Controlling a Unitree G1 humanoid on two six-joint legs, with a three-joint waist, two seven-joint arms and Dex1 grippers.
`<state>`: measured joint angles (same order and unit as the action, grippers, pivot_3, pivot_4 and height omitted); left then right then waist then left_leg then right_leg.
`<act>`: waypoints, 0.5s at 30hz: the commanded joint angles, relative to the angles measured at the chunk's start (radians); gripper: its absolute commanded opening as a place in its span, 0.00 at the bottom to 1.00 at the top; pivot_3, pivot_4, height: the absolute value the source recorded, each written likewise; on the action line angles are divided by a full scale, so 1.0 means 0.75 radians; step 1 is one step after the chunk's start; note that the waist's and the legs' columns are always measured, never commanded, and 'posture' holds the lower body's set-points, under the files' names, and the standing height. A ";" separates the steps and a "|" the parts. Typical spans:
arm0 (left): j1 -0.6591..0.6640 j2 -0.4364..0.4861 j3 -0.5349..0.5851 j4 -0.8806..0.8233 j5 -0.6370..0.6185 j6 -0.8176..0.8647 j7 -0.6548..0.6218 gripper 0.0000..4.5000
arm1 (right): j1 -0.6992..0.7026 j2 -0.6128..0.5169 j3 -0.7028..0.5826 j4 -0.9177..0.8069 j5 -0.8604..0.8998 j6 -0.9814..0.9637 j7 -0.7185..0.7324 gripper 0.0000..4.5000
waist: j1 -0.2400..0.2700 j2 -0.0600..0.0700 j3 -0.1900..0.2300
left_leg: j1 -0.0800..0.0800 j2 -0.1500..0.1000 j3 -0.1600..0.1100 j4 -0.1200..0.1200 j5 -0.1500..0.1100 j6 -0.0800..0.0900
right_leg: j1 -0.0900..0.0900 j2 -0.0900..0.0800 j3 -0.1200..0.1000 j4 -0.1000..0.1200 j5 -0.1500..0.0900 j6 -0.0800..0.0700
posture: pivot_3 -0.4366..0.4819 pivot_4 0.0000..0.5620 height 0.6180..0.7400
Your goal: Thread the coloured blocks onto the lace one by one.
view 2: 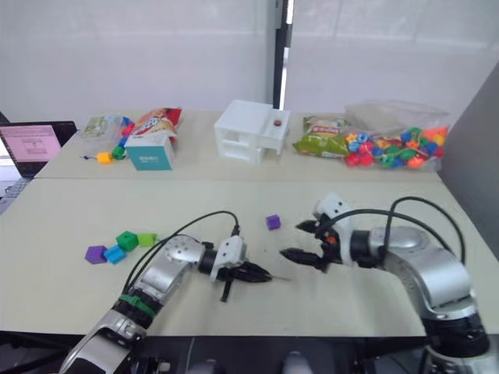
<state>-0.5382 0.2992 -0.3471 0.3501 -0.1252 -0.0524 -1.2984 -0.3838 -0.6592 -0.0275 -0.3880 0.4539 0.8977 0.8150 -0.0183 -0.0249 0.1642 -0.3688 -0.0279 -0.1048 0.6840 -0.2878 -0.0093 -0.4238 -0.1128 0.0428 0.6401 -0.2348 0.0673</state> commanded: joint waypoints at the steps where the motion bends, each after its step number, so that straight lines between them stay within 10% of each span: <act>1: 0.024 0.022 0.039 -0.092 -0.039 0.031 0.027 0.00 | -0.017 0.148 0.008 0.052 -0.050 -0.111 -0.168 0.91 | 0.000 0.000 0.000 | 0.000 0.000 0.000 0.000 0.000 0.000 | 0.000 0.000 0.000 0.000 0.000 0.000 | 0.48 0.27 1.00; 15: 0.082 0.101 0.058 -0.191 -0.057 0.101 0.067 0.00 | -0.093 0.451 0.167 0.409 -0.359 -0.445 -0.500 0.91 | -0.006 0.002 -0.001 | 0.000 0.000 -0.001 -0.001 0.001 -0.001 | -0.001 0.000 0.000 0.001 0.000 0.000 | 0.48 0.27 1.00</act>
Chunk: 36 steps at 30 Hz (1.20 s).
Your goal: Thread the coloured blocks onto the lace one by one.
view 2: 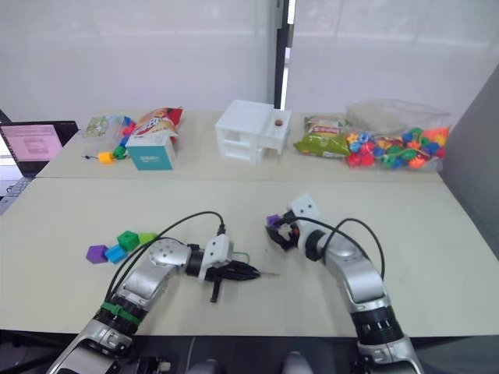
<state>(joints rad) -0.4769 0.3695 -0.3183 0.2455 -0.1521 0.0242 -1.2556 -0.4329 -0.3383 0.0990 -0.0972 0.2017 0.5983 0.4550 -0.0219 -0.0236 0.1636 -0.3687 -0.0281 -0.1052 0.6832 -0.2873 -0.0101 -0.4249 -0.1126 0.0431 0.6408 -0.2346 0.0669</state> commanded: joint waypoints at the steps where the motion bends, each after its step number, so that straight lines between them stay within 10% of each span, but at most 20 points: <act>1: 0.000 0.008 0.019 -0.053 -0.022 0.000 0.011 0.00 | -0.032 0.034 0.004 0.038 -0.028 -0.052 -0.025 0.91 | -0.003 0.000 0.000 | 0.000 0.000 0.000 0.000 0.000 0.000 | 0.000 0.000 0.000 0.000 0.000 0.000 | 0.48 0.27 1.00; 6: 0.001 0.009 0.015 -0.057 -0.023 0.004 0.022 0.00 | -0.050 0.086 0.019 0.112 -0.052 -0.075 -0.046 0.91 | -0.010 0.000 0.000 | 0.000 0.000 0.000 0.000 0.000 0.000 | 0.000 0.000 0.000 0.000 0.000 0.000 | 0.48 0.27 1.00; 15: 0.007 -0.003 -0.001 -0.043 -0.022 -0.009 0.023 0.00 | -0.046 0.139 -0.024 0.184 -0.046 -0.110 -0.091 0.26 | -0.025 0.000 0.000 | 0.000 0.000 0.000 -0.001 0.000 0.000 | 0.000 0.000 0.000 0.001 0.000 0.000 | 0.48 0.27 1.00; 36: -0.059 -0.092 -0.009 0.086 -0.055 -0.052 -0.044 0.00 | 0.628 0.051 -0.288 -0.791 0.234 0.298 -0.197 0.26 | -0.022 0.002 -0.001 | 0.002 0.000 0.000 -0.003 0.000 0.001 | 0.001 0.000 0.001 0.000 0.000 0.000 | 0.48 0.27 1.00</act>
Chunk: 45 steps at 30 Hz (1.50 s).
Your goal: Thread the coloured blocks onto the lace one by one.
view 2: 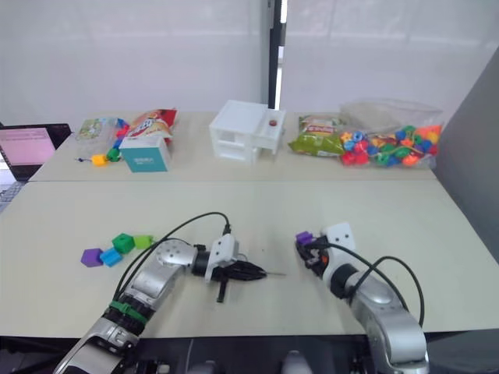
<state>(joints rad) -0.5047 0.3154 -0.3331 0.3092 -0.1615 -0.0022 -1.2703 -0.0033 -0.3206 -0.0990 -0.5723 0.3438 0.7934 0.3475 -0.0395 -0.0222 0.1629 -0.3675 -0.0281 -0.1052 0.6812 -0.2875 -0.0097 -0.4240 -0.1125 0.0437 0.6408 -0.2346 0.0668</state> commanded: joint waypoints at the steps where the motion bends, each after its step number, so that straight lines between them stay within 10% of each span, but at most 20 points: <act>1: -0.029 -0.028 0.013 0.001 -0.048 -0.009 -0.032 0.00 | 0.089 0.037 -0.015 -0.189 0.036 0.041 -0.075 0.26 | 0.003 0.000 0.000 | 0.000 0.000 0.000 0.000 0.000 0.000 | 0.000 0.000 0.000 0.000 0.000 0.000 | 0.48 0.27 1.00; 12: -0.057 -0.039 0.027 0.044 -0.062 -0.011 -0.064 0.00 | 0.317 0.129 -0.022 -0.296 -0.005 0.049 -0.244 0.26 | 0.015 0.001 -0.001 | 0.001 0.000 0.000 0.001 0.000 0.000 | 0.001 0.000 0.000 0.000 0.000 0.000 | 0.48 0.27 1.00; 13: -0.058 -0.039 0.026 0.047 -0.061 -0.012 -0.066 0.00 | 0.321 0.126 -0.026 -0.301 0.000 0.053 -0.243 0.49 | 0.017 0.001 -0.001 | 0.001 0.000 0.000 0.001 0.000 0.000 | 0.001 0.000 0.000 0.000 0.000 0.000 | 0.48 0.27 1.00; 20: -0.055 -0.043 0.020 0.069 -0.050 -0.031 -0.067 0.00 | 0.303 0.084 -0.177 -0.402 0.232 0.168 -0.161 1.00 | 0.028 0.001 -0.001 | 0.001 0.000 0.000 0.001 0.000 0.000 | 0.002 0.000 0.000 -0.001 0.000 0.000 | 0.48 0.27 1.00; 27: -0.039 -0.037 0.019 0.079 -0.044 -0.039 -0.058 0.00 | 0.131 -0.433 -0.497 -0.353 0.595 0.268 0.220 1.00 | 0.029 0.001 0.000 | 0.001 0.000 0.000 0.001 0.000 0.000 | 0.004 0.001 -0.001 -0.003 0.000 0.000 | 0.48 0.27 1.00; 36: -0.050 -0.059 0.022 0.068 -0.033 -0.043 -0.012 0.00 | -0.119 -1.195 0.076 0.036 0.070 -0.309 0.912 1.00 | 0.030 0.001 0.000 | 0.000 0.002 0.002 0.003 -0.001 0.001 | 0.007 0.001 -0.002 -0.012 0.000 0.000 | 0.48 0.27 1.00; 45: -0.023 -0.033 0.034 0.027 -0.015 -0.045 0.033 0.00 | -0.526 -1.079 0.494 0.421 -0.280 -0.647 1.175 1.00 | 0.029 0.001 0.000 | -0.002 0.002 0.003 0.003 0.000 0.000 | 0.004 0.001 -0.002 -0.013 0.000 0.001 | 0.48 0.27 1.00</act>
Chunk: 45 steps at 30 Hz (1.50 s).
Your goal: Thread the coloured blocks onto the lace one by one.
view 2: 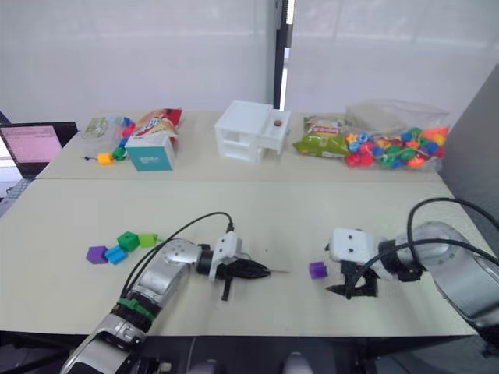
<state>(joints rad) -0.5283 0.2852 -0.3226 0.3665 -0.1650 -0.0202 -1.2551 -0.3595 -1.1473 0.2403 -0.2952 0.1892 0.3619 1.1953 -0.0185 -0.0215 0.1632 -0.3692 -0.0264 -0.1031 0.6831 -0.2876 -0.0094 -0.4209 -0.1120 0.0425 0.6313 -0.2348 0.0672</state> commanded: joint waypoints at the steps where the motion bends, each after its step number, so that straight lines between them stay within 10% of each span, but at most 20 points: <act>1: 0.010 0.007 0.019 -0.053 -0.009 -0.020 0.015 0.00 | -0.067 0.040 0.056 0.073 -0.092 -0.081 0.053 1.00 | 0.003 0.000 0.000 | 0.000 0.000 0.000 0.000 0.000 0.000 | 0.000 0.000 0.000 0.000 0.000 0.000 | 0.48 0.27 1.00; 6: 0.014 0.003 0.001 -0.074 0.001 -0.008 0.024 0.00 | -0.128 0.102 0.101 0.144 -0.174 -0.088 0.072 1.00 | 0.008 0.000 0.000 | -0.001 -0.001 0.000 0.000 0.000 0.000 | -0.001 -0.001 0.000 0.000 0.000 0.000 | 0.48 0.27 1.00; 16: -0.013 -0.029 -0.017 -0.056 0.015 -0.024 0.037 0.00 | -0.127 0.149 0.122 0.113 -0.200 0.051 0.119 0.30 | 0.008 0.000 0.000 | -0.001 -0.001 0.000 0.000 0.000 0.000 | -0.001 -0.001 0.000 0.000 0.000 0.000 | 0.48 0.27 1.00; 45: -0.055 -0.082 -0.059 0.007 0.085 -0.033 0.049 0.00 | -0.075 0.242 0.092 -0.120 -0.091 0.464 -0.005 0.30 | 0.005 0.000 0.000 | 0.000 -0.001 -0.001 0.000 0.000 0.000 | 0.000 -0.001 0.000 0.001 0.000 0.000 | 0.48 0.27 1.00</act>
<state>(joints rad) -0.5737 0.2287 -0.3694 0.4118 -0.0815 -0.0496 -1.2141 -0.4155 -0.9676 0.3289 -0.3658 0.1081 0.6975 1.1991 -0.0145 -0.0213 0.1631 -0.3693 -0.0274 -0.1038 0.6833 -0.2876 -0.0094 -0.4212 -0.1126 0.0423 0.6320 -0.2345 0.0672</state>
